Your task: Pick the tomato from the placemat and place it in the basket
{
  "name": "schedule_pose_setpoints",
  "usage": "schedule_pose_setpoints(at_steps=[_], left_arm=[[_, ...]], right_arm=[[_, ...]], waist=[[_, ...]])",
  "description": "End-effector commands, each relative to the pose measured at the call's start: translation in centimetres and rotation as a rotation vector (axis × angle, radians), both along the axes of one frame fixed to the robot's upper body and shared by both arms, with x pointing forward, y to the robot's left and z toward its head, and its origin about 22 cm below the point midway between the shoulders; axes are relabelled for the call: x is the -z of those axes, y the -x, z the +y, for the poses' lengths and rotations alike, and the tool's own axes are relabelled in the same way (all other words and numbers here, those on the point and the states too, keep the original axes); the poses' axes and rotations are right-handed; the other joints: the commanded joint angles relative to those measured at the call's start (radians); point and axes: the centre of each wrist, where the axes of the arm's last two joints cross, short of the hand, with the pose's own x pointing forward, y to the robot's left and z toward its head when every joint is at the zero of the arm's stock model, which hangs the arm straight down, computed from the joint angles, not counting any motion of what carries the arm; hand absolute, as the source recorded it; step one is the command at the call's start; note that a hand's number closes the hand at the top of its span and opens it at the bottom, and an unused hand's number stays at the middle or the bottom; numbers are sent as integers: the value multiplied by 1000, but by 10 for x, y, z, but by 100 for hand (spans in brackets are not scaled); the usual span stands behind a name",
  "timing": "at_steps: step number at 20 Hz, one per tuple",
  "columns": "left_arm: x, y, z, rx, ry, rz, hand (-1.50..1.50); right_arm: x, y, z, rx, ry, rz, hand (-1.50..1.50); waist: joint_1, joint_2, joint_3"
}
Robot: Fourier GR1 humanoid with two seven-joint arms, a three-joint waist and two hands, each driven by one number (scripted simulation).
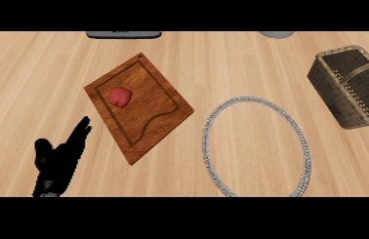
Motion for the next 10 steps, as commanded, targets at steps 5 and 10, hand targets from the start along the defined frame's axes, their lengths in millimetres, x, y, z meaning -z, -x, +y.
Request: schedule_pose_setpoints(at_steps=[5, 10], left_arm=[[29, 10, 2, -32, 5, 174, 0], [30, 12, 11, -47, -2, 172, 0]], right_arm=[[11, 5, -30, 134, 271, 80, 150], [17, 0, -43, 130, 315, 25, -150]], waist=[[-7, 16, -14], [1, 14, -14]])
